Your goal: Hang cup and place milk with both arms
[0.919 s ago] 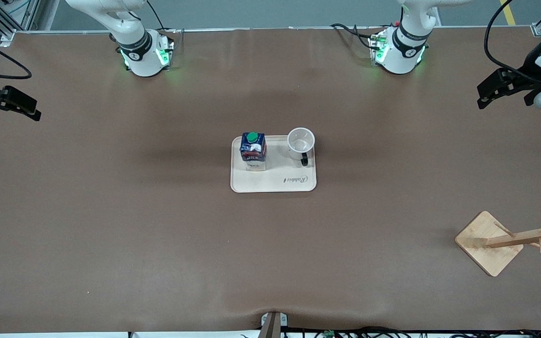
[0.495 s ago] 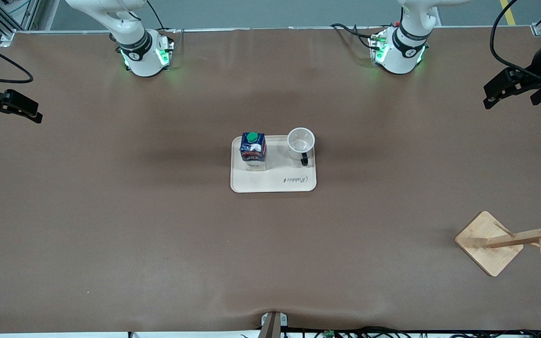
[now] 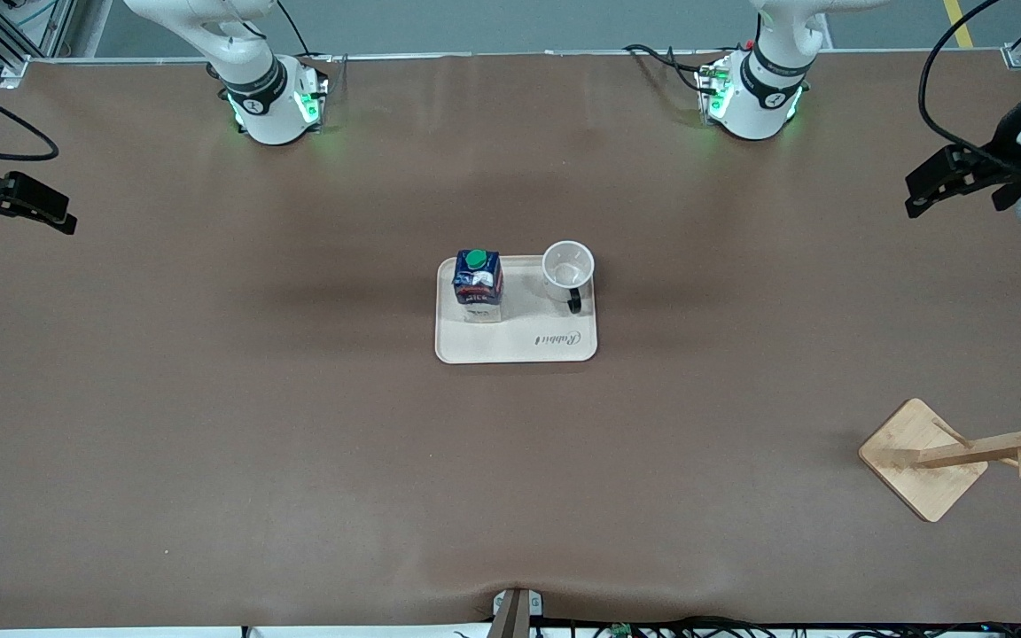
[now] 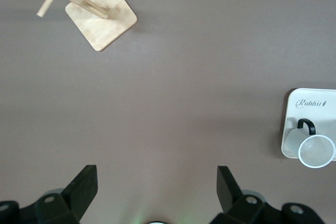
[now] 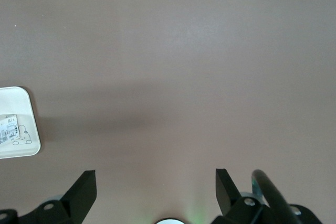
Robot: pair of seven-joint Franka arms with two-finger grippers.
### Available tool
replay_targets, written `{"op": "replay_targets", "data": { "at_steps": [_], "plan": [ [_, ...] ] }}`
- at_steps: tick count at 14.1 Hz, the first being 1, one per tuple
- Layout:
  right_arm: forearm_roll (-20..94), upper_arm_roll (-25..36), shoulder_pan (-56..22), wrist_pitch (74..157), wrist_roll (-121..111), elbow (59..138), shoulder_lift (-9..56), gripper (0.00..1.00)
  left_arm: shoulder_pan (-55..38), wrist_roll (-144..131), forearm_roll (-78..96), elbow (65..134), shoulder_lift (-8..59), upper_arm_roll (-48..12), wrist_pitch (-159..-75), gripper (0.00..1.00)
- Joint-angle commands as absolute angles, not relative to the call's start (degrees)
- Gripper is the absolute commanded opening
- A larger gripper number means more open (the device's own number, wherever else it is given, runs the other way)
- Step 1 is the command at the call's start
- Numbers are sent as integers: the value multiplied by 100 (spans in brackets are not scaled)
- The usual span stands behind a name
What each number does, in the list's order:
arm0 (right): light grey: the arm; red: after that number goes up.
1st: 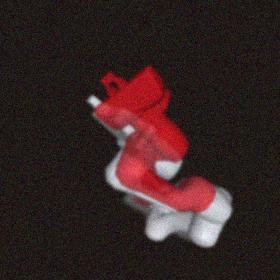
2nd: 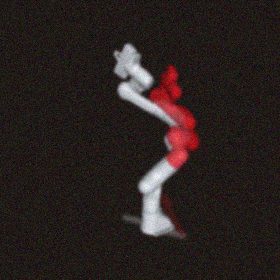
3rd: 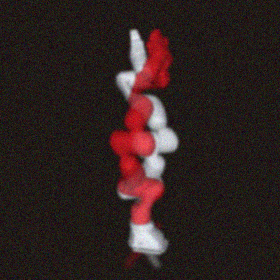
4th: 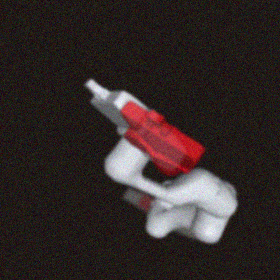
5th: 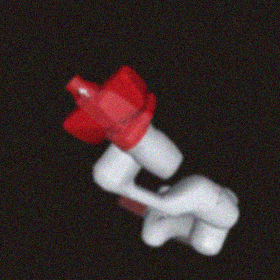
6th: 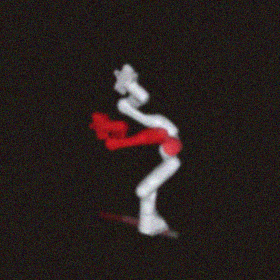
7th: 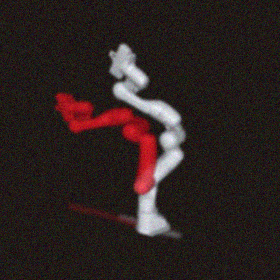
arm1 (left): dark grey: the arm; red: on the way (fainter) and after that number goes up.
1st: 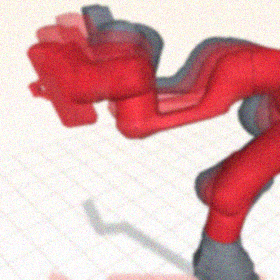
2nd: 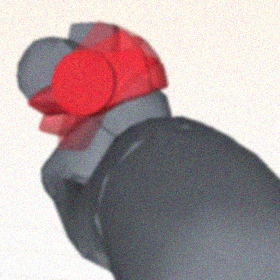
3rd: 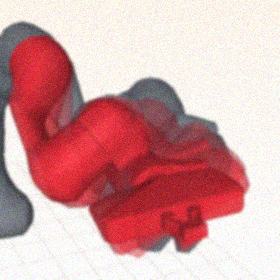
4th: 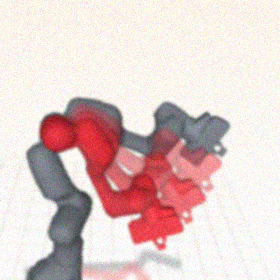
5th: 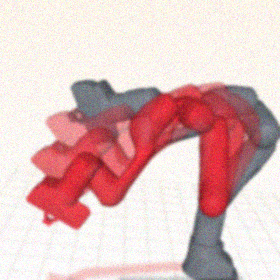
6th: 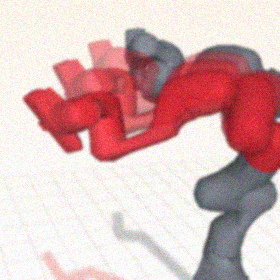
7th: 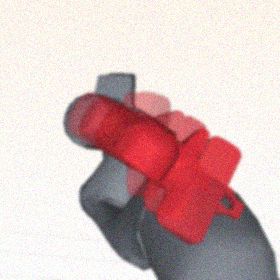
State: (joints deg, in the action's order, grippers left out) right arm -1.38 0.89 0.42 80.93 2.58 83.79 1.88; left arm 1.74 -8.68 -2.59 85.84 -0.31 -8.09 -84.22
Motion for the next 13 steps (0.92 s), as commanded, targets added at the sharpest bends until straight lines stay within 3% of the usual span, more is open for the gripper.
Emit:
{"op": "replay_targets", "data": {
  "at_steps": [1, 7, 13],
  "plan": [
    [-132, 18, 88, 8121, 167, 8411, 167, 100, 123, -966, -141, 8516, 219, -879, -8560, 100],
    [-132, 18, 97, 8121, 158, 8420, 176, 100, 105, -1344, 53, 9166, 246, -1160, -9061, 100],
    [-141, 18, 115, 8086, 123, 8394, 185, 100, 97, -1756, -53, 9395, 413, -1607, -9429, 100]
  ]
}}
